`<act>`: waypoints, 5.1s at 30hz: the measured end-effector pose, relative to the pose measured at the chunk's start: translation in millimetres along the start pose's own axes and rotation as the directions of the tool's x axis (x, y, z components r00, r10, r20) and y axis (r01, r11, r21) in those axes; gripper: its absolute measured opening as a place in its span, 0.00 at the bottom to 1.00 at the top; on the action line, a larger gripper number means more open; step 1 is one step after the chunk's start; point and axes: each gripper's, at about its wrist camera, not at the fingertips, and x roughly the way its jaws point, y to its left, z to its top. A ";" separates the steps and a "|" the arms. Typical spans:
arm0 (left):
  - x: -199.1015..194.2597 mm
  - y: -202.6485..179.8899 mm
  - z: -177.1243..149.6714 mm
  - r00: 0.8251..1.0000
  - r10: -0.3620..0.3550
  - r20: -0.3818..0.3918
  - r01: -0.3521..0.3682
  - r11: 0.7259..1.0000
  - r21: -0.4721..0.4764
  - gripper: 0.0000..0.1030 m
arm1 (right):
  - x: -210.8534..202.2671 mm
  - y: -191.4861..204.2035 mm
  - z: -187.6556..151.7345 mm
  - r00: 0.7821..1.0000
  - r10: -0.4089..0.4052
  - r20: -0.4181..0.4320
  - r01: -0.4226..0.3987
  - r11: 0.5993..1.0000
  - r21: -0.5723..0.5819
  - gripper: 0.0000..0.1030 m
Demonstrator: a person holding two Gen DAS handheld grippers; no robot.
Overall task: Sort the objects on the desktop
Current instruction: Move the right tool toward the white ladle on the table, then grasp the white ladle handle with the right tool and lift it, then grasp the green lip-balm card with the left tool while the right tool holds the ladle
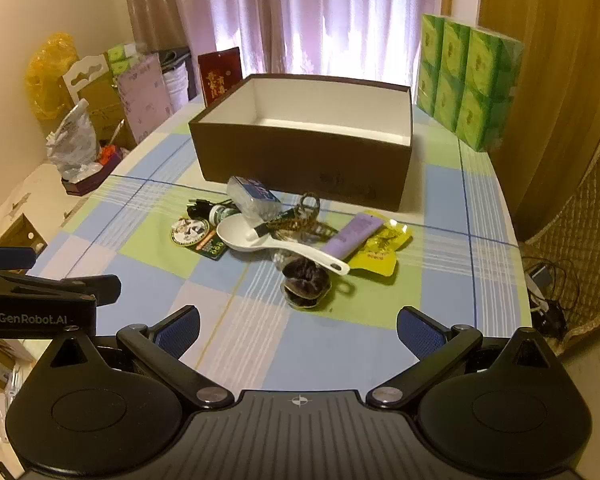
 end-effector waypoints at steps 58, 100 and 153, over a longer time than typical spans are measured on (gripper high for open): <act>115.7 20.4 45.4 0.986 -0.159 -0.053 0.167 0.950 0.264 0.86 | 91.4 -66.1 0.6 0.989 0.133 -0.069 -0.078 0.850 0.521 0.58; 171.5 42.6 61.8 0.979 -0.177 -0.101 0.200 0.926 0.320 0.86 | 144.2 -131.3 -35.0 0.917 0.167 0.363 -0.392 0.201 0.898 0.00; 149.8 35.6 20.2 0.978 -0.179 -0.103 0.205 0.899 0.386 0.85 | 115.0 -29.7 -52.3 0.967 0.168 -0.191 -0.232 0.891 -0.390 0.12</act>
